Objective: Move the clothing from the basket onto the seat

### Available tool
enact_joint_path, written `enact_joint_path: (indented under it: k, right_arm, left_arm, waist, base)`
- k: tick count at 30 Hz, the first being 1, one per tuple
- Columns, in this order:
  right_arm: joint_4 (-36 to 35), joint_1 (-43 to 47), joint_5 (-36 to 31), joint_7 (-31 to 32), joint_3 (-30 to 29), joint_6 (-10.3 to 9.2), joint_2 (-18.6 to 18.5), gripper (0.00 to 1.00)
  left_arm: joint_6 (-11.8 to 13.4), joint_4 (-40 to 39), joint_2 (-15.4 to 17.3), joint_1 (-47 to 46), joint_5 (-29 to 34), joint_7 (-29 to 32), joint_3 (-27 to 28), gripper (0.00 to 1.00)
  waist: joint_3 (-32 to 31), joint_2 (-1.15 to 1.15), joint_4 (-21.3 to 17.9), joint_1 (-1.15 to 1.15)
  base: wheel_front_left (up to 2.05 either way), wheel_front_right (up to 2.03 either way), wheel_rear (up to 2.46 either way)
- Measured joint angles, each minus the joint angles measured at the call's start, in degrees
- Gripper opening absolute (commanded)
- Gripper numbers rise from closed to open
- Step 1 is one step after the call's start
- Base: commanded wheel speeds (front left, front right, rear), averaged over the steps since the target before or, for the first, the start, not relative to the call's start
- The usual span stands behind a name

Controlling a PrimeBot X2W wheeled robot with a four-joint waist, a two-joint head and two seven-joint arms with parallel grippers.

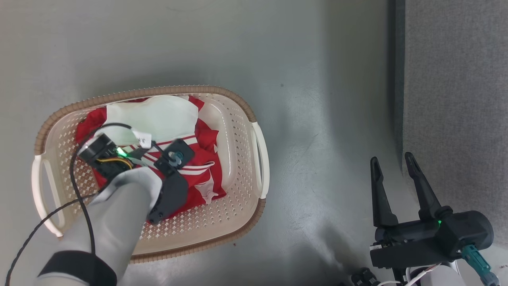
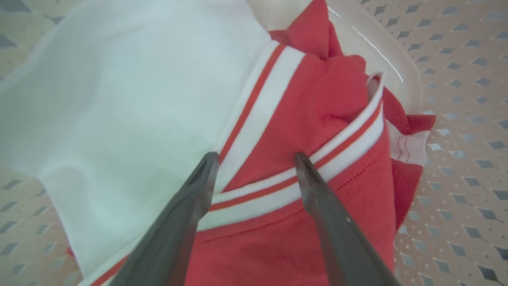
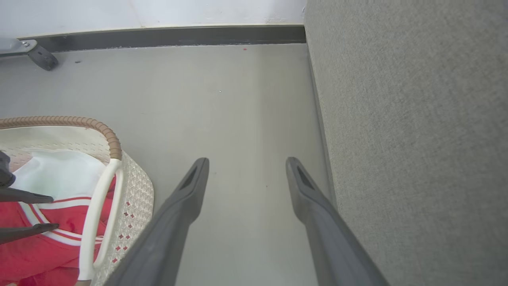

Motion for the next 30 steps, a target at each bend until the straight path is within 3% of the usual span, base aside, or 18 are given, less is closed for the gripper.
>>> enact_joint_path:
  k: [12, 23, 24, 26, 30]
  right_arm:
    - [-2.5, 1.3, -0.6, 0.0, 0.0, -0.04, 0.0, 1.0]
    - [-3.8, 2.2, -1.1, 0.0, 0.1, -0.04, 0.0, 1.0]
    - [-3.9, 2.2, -1.1, 0.0, 0.2, -0.04, 0.0, 1.0]
    - [-4.1, 2.2, -1.1, 0.0, 0.2, -0.04, 0.0, 1.0]
    - [-4.5, 2.2, -1.4, 0.0, 0.2, -0.05, 0.0, 1.0]
  left_arm:
    - [0.0, 4.2, -1.2, -2.5, -3.4, 2.8, 2.9, 1.0]
    - [0.0, 4.8, -1.8, -2.5, -3.5, 2.9, 0.0, 1.0]
    - [0.0, 4.8, -1.9, -2.5, -3.7, 2.9, -0.1, 0.74]
    - [0.0, 4.9, -2.0, -2.4, -3.8, 2.9, -0.5, 0.0]
    - [0.0, 5.0, -2.4, -2.4, -4.2, 2.8, -1.4, 0.0]
  waist:
    - [1.2, 0.0, 0.8, 0.0]
    - [1.7, 0.0, 1.1, 0.0]
    - [1.7, 0.0, 1.1, 0.0]
    - [1.8, 0.0, 1.2, 0.0]
    - [1.9, 0.0, 1.3, 0.0]
  base:
    - [0.0, 0.0, 0.0]
    - [0.0, 0.0, 0.0]
    - [0.0, 0.0, 0.0]
    - [0.0, 0.0, 0.0]
    - [0.0, 0.0, 0.0]
